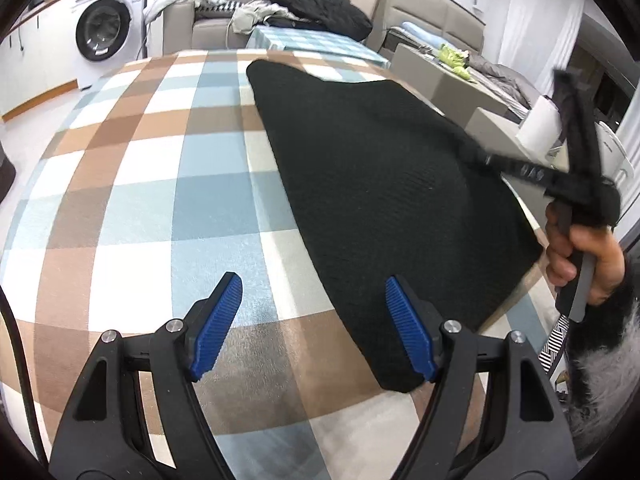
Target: Fold small clothes
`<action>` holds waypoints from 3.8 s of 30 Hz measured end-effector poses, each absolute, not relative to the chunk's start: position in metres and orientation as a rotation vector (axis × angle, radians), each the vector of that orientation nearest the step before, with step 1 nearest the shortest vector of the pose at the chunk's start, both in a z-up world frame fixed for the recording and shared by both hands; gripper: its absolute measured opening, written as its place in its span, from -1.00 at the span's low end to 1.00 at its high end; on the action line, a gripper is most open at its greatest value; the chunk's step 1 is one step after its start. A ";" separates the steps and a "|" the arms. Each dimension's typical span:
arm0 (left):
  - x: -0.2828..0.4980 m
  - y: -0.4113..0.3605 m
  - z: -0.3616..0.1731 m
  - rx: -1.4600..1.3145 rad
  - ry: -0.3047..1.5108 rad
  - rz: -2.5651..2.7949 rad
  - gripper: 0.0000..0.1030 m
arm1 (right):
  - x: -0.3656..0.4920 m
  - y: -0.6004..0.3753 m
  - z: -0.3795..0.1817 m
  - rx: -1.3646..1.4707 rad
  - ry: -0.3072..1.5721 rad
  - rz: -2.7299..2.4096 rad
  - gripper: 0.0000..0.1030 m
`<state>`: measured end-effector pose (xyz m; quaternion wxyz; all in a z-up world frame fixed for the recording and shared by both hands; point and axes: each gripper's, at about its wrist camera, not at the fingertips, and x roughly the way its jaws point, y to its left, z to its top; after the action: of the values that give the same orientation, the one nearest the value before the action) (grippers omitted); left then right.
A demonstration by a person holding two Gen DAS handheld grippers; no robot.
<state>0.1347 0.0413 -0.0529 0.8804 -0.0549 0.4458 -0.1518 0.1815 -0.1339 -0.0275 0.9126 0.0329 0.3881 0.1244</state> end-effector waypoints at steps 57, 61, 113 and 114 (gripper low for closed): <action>0.190 0.071 -0.068 -0.223 0.898 -0.157 -0.79 | 0.176 -0.148 -0.062 0.161 0.901 0.216 -0.70; 0.181 0.103 -0.068 -0.252 0.892 -0.098 -0.79 | 0.177 -0.115 -0.060 0.108 0.907 0.285 -0.70; 0.131 0.077 -0.056 -0.226 0.910 -0.276 0.26 | 0.139 -0.137 -0.069 0.351 0.953 0.564 -0.26; 0.129 0.074 -0.056 -0.204 0.909 -0.276 0.27 | 0.135 -0.137 -0.070 0.337 0.953 0.559 -0.30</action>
<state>0.1291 0.0740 -0.0559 0.8842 -0.0979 0.4371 -0.1324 0.1348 -0.1366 -0.0703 0.8377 0.1594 0.4505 0.2643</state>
